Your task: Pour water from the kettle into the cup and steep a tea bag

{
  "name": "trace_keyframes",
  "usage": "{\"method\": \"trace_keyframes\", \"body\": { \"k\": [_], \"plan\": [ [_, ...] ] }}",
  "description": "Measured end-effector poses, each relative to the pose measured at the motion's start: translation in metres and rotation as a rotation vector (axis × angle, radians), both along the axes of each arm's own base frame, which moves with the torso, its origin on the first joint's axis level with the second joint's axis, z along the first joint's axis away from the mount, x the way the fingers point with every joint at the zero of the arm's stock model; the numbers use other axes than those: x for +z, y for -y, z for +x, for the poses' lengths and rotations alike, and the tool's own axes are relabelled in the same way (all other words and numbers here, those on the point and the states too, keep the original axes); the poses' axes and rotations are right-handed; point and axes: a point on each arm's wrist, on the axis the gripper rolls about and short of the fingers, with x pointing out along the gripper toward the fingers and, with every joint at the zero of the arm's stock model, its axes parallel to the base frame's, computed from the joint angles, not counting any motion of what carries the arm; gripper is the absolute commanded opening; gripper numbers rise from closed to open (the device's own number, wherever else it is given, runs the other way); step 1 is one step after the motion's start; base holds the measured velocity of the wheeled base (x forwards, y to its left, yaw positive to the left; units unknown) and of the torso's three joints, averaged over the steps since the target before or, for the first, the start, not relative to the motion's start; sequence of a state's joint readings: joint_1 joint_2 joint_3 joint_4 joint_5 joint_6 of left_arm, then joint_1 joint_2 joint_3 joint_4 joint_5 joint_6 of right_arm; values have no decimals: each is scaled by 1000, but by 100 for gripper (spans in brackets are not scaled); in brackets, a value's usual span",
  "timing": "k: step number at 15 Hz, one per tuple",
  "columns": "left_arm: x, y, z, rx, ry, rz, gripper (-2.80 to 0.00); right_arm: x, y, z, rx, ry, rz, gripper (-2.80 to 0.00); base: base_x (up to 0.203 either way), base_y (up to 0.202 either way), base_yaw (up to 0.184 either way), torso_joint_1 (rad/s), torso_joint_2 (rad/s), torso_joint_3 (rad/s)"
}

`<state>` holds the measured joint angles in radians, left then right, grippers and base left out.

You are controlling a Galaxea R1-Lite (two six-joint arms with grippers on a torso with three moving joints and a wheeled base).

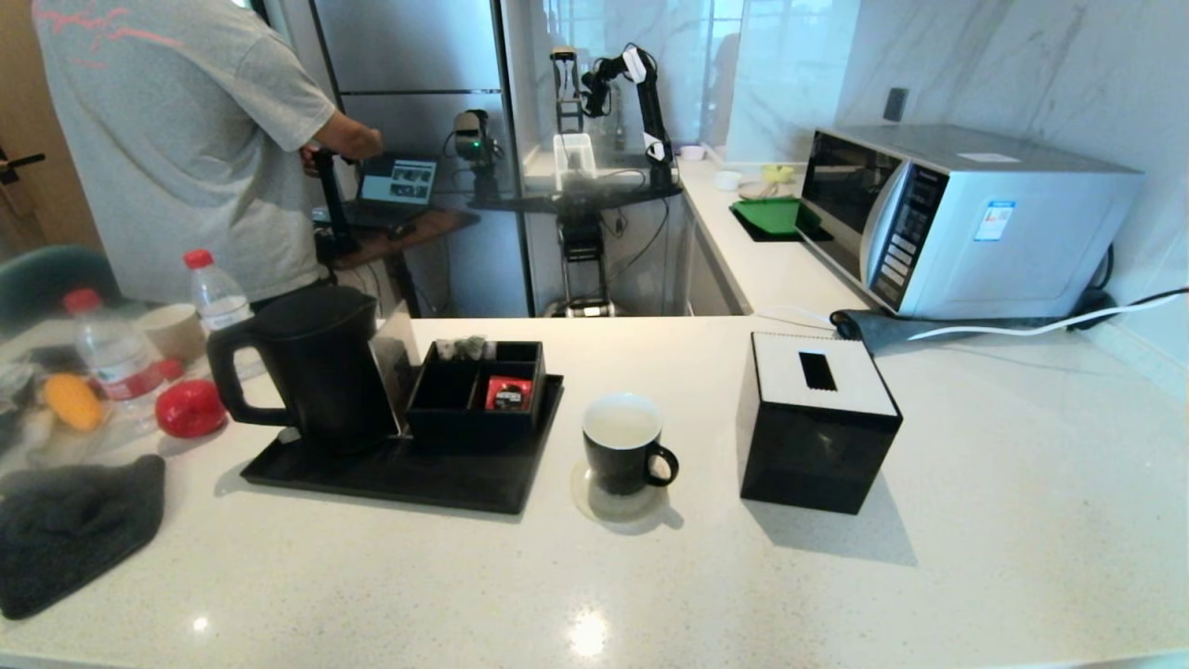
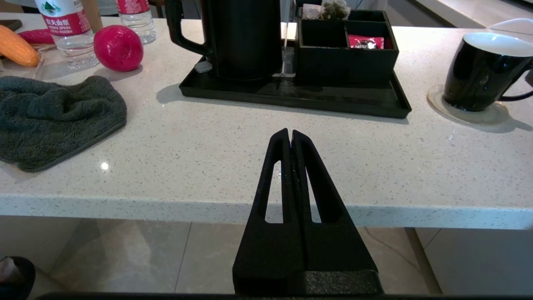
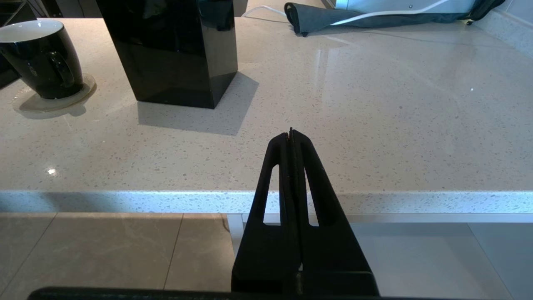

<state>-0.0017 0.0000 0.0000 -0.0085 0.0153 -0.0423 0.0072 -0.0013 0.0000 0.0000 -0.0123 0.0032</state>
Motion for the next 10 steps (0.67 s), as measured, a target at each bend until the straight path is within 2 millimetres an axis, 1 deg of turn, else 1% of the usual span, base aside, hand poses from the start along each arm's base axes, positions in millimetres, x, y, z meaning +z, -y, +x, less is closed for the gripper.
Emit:
{"method": "trace_keyframes", "body": {
  "k": [8,10],
  "plan": [
    [0,0,0,3,2,2,-280,0,0,0,0,0,0,-280,0,0,0,0,0,0],
    [7,0,-1,4,18,4,-280,0,0,0,0,0,0,-280,0,0,0,0,0,0]
  ]
}}
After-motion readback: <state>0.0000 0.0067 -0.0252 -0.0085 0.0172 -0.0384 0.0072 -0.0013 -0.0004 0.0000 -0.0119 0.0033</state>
